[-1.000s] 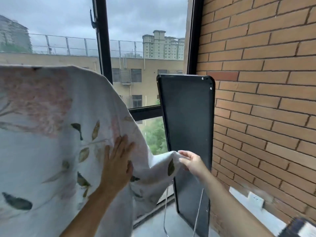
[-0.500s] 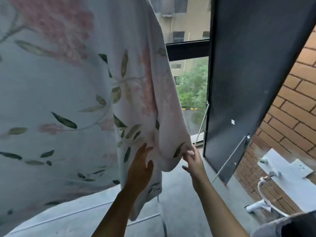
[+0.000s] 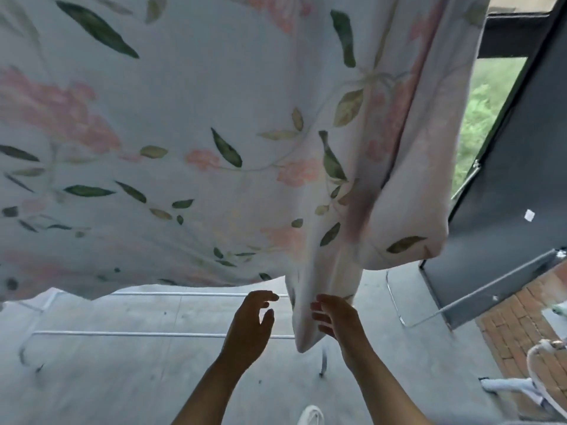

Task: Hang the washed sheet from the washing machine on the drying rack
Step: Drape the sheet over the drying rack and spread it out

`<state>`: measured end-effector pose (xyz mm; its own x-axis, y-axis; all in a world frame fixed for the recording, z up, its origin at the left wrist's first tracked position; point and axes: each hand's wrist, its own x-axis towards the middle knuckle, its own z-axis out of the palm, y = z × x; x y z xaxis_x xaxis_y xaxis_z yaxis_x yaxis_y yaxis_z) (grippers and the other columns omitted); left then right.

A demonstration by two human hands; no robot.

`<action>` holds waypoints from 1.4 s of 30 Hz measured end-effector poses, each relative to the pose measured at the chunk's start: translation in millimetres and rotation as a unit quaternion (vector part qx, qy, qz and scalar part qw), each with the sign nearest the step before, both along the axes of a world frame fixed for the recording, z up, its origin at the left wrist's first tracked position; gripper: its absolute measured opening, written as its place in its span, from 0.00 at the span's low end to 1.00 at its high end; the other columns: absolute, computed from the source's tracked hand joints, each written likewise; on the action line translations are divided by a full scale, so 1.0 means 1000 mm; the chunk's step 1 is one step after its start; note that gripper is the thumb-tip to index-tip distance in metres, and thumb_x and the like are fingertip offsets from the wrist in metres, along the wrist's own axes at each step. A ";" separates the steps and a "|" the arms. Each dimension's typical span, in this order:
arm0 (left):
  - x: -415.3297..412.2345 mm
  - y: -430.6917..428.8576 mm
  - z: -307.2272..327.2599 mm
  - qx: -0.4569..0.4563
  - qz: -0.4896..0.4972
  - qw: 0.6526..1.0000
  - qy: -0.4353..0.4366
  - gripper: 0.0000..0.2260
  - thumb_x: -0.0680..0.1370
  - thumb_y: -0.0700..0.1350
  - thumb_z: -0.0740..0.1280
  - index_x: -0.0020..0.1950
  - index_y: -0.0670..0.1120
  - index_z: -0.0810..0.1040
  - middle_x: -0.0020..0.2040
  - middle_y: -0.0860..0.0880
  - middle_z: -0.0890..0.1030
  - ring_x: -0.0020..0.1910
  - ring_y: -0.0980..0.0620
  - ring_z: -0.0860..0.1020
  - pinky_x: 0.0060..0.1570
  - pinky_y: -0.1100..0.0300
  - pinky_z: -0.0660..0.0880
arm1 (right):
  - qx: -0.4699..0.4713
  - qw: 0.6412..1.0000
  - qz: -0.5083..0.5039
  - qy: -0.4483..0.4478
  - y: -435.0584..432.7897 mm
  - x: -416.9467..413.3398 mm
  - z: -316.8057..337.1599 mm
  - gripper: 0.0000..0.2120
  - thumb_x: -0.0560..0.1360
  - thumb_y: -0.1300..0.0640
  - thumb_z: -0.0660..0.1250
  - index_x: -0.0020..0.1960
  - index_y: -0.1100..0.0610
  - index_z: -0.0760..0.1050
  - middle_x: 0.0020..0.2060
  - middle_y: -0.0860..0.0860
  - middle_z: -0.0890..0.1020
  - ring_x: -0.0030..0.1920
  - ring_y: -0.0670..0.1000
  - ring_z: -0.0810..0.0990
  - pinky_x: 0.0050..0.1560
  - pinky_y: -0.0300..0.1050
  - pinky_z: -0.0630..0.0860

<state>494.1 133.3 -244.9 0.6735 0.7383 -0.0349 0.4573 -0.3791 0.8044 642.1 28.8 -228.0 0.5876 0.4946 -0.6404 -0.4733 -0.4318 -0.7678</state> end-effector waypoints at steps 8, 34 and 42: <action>-0.146 0.022 0.008 -0.035 0.097 0.994 -0.017 0.18 0.77 0.36 0.62 0.45 0.61 0.75 0.50 0.62 0.77 0.50 0.66 0.75 0.44 0.67 0.74 | 0.020 0.994 0.105 -0.020 0.048 -0.139 -0.008 0.08 0.78 0.63 0.58 0.47 0.58 0.77 0.39 0.52 0.84 0.37 0.52 0.81 0.42 0.43 0.73; -0.573 0.158 0.020 -0.136 0.443 0.880 -0.105 0.14 0.78 0.34 0.59 0.42 0.50 0.80 0.43 0.52 0.82 0.40 0.61 0.80 0.41 0.73 0.72 | 0.103 0.901 0.420 -0.040 0.297 -0.550 0.008 0.12 0.76 0.67 0.57 0.48 0.59 0.78 0.40 0.53 0.84 0.38 0.50 0.81 0.43 0.43 0.75; -0.650 0.254 0.044 -0.103 0.523 0.838 -0.118 0.14 0.78 0.35 0.59 0.43 0.49 0.80 0.43 0.53 0.82 0.42 0.59 0.80 0.43 0.66 0.72 | 0.119 0.858 0.500 -0.024 0.416 -0.634 0.024 0.13 0.75 0.68 0.57 0.45 0.58 0.79 0.39 0.54 0.84 0.37 0.50 0.81 0.42 0.41 0.74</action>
